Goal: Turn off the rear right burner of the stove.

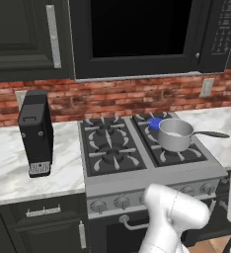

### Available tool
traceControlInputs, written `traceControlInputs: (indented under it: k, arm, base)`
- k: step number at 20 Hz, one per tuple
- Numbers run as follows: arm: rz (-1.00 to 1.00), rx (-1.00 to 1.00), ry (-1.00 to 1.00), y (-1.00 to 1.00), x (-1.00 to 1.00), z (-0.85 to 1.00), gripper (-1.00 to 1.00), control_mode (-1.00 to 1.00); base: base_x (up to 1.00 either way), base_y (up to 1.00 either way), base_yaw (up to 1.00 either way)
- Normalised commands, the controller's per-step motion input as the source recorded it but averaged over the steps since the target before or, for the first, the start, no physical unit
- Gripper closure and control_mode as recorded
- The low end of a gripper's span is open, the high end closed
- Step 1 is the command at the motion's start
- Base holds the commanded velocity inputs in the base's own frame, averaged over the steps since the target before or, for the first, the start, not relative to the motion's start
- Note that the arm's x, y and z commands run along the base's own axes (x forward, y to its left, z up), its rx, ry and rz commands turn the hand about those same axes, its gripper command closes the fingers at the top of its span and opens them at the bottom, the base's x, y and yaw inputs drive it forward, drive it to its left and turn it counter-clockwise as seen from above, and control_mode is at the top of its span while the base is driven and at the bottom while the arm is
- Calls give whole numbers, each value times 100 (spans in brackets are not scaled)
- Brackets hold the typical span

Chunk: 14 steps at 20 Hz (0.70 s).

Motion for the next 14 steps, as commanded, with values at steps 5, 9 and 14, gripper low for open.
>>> traceControlInputs:
  k: [5, 9, 14]
  arm:
    - [-1, 2, -23, 19, 0, -26, -100, -100]
    - [0, 2, -20, 5, 0, -23, -100, -100]
    - [0, 1, -17, 2, 1, -29, -100, -100]
  base:
    - [0, 0, 0]
    - [0, 0, 0]
    - [0, 0, 0]
